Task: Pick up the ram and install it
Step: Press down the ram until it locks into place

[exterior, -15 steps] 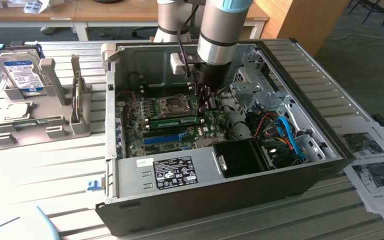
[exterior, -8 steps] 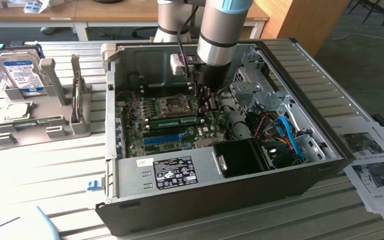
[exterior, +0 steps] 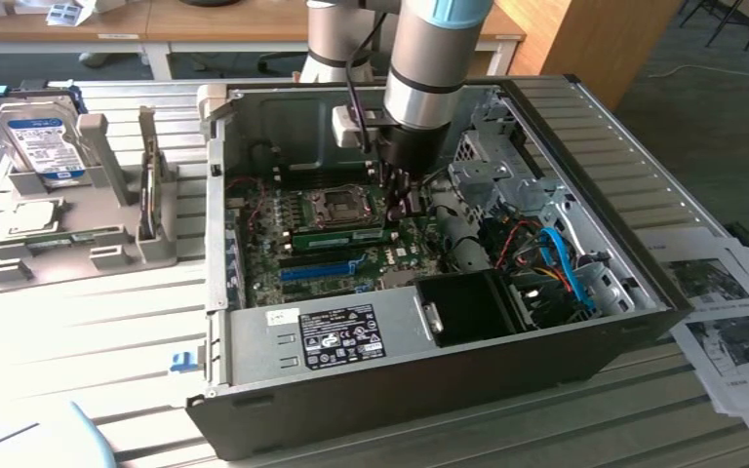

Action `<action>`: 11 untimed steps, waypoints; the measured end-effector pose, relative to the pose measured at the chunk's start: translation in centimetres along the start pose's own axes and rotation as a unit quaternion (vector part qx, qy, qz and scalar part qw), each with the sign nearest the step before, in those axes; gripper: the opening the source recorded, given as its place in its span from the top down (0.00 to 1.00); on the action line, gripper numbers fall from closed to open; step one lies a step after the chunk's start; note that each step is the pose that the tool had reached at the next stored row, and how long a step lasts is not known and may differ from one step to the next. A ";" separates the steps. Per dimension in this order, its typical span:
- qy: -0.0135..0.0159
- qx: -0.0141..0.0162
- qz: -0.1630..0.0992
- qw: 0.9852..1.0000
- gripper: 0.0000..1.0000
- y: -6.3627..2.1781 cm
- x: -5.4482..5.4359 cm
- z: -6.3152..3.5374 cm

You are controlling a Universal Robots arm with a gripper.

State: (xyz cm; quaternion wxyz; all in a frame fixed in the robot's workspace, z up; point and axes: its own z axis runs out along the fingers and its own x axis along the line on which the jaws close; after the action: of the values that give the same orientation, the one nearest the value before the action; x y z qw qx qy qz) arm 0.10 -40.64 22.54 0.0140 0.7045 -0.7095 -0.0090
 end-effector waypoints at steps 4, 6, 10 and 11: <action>0.000 0.000 0.000 1.000 0.91 0.00 0.0 0.07; 0.000 0.000 0.000 1.000 0.91 0.00 0.0 0.12; 0.000 0.000 0.000 1.000 0.91 -0.01 0.0 0.16; 0.000 0.000 0.000 1.000 0.91 -0.01 0.0 0.16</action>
State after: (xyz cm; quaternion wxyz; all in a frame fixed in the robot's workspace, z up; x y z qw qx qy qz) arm 0.10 -40.64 22.38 0.0139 0.7045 -0.7095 -0.0090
